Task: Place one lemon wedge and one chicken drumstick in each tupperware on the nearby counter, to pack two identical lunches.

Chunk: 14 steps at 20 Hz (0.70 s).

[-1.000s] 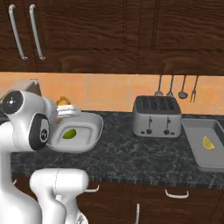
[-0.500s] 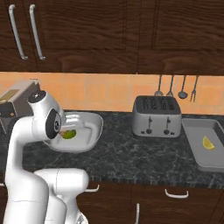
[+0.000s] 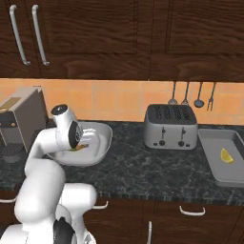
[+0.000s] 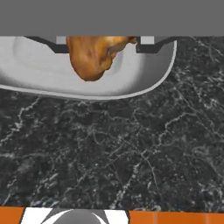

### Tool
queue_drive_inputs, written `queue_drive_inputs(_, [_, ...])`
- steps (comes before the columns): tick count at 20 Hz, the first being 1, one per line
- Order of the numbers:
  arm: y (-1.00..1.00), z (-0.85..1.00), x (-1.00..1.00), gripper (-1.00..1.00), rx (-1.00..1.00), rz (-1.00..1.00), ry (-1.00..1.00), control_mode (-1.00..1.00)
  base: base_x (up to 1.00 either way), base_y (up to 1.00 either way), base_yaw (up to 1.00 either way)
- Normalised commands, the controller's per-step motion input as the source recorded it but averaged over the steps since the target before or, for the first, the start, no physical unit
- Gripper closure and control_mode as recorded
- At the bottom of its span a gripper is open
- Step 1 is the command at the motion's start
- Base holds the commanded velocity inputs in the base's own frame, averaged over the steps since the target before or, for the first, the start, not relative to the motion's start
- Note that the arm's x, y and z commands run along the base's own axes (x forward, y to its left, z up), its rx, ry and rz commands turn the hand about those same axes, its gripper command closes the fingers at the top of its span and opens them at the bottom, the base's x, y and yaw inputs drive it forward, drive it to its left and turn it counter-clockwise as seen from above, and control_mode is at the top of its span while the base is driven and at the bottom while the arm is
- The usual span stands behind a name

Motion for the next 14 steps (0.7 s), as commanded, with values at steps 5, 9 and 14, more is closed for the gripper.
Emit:
queue_drive_inputs(5, [0.13,-0.51,0.72,1.00,0.00,0.00,0.00,-1.00,0.00,0.00,0.00])
queue_drive_inputs(9, [0.08,-0.41,0.64,-1.00,0.00,0.00,0.00,-1.00,0.00,0.00,0.00])
queue_drive_inputs(14, [0.05,-0.10,0.60,-1.00,0.00,0.00,0.00,-1.00,0.00,0.00,0.00])
